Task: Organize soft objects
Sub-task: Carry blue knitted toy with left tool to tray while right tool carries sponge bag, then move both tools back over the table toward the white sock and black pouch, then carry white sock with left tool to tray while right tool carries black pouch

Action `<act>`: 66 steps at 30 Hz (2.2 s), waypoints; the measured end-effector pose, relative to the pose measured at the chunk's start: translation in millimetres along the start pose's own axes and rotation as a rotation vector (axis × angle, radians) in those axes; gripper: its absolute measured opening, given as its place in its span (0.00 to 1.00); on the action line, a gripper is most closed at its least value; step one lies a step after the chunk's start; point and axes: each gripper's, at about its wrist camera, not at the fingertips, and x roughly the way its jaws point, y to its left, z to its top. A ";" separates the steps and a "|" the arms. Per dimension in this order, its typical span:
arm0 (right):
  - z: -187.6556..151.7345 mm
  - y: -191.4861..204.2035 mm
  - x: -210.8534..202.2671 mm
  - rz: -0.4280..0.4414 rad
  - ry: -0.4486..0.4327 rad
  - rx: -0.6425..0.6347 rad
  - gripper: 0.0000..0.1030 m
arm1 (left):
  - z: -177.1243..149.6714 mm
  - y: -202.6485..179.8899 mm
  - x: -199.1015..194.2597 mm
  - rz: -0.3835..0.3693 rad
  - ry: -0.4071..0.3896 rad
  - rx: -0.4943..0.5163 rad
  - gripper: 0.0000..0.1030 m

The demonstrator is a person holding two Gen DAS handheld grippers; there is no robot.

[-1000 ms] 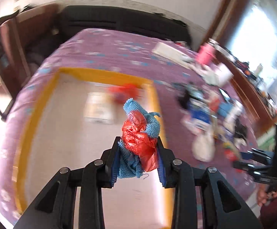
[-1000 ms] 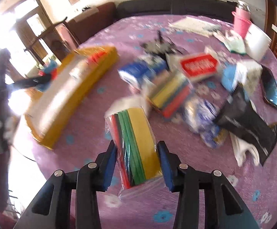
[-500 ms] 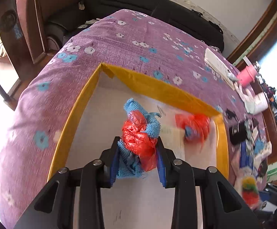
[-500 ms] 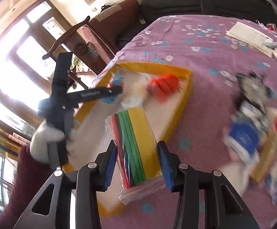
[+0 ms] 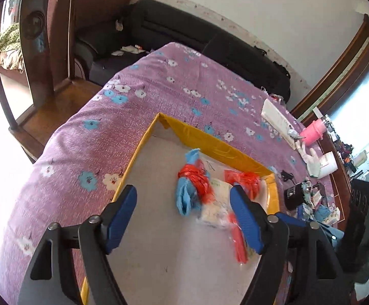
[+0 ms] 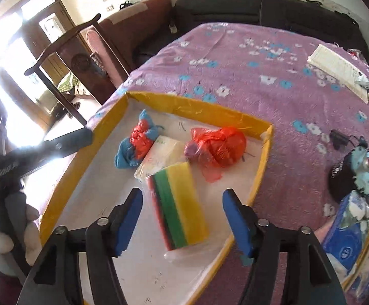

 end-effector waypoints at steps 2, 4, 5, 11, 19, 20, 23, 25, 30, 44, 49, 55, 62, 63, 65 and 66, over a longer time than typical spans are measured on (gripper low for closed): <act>-2.9 -6.9 -15.3 0.004 -0.026 0.005 0.69 | -5.0 -6.5 -8.1 0.003 -0.013 0.013 0.73; -8.9 -14.1 -35.0 -0.004 -0.059 -0.004 0.71 | -11.6 -18.2 -17.0 -0.016 -0.024 0.037 0.73; -13.5 -20.1 -48.1 -0.018 -0.082 -0.009 0.72 | -15.6 -26.3 -21.1 -0.028 -0.028 0.051 0.74; -45.5 -73.7 -113.9 -0.108 -0.187 0.040 0.77 | -42.5 -86.2 -28.1 -0.100 -0.006 0.164 0.80; -105.6 -164.1 -165.9 -0.206 -0.244 0.201 0.79 | -103.4 -190.0 -1.4 -0.208 0.113 0.357 0.80; -114.1 -175.5 -171.4 -0.212 -0.250 0.223 0.79 | -112.5 -202.1 6.2 -0.213 0.135 0.380 0.80; -136.3 -202.8 -187.0 -0.227 -0.267 0.280 0.79 | -135.0 -228.0 29.9 -0.200 0.200 0.428 0.80; -149.7 -220.5 -198.7 -0.230 -0.285 0.321 0.79 | -148.7 -243.8 48.1 -0.159 0.226 0.477 0.80; -184.8 -266.6 -231.7 -0.255 -0.336 0.426 0.80 | -167.4 -271.2 84.1 -0.028 0.210 0.605 0.80; -196.4 -321.4 -221.4 -0.263 -0.308 0.478 0.81 | -177.8 -257.8 70.5 -0.064 0.224 0.575 0.21; -166.5 -327.8 -184.2 -0.206 -0.201 0.452 0.83 | -178.3 -246.3 51.1 -0.094 0.214 0.533 0.21; -165.9 -276.0 -166.7 0.201 -0.040 0.325 0.83 | -183.8 -238.9 48.0 -0.118 0.236 0.523 0.21; -169.2 -233.0 -172.8 -0.089 -0.036 0.147 0.83 | -189.2 -238.1 60.3 -0.106 0.254 0.538 0.39; -171.5 -225.7 -171.6 -0.094 -0.028 0.124 0.83 | -188.3 -238.5 62.1 -0.096 0.251 0.537 0.40; -177.3 -206.0 -170.6 -0.126 -0.029 0.057 0.83 | -185.1 -240.3 66.1 -0.093 0.242 0.539 0.46; -179.6 -195.7 -170.5 -0.139 -0.035 0.019 0.83 | -183.3 -241.9 69.9 -0.084 0.239 0.541 0.48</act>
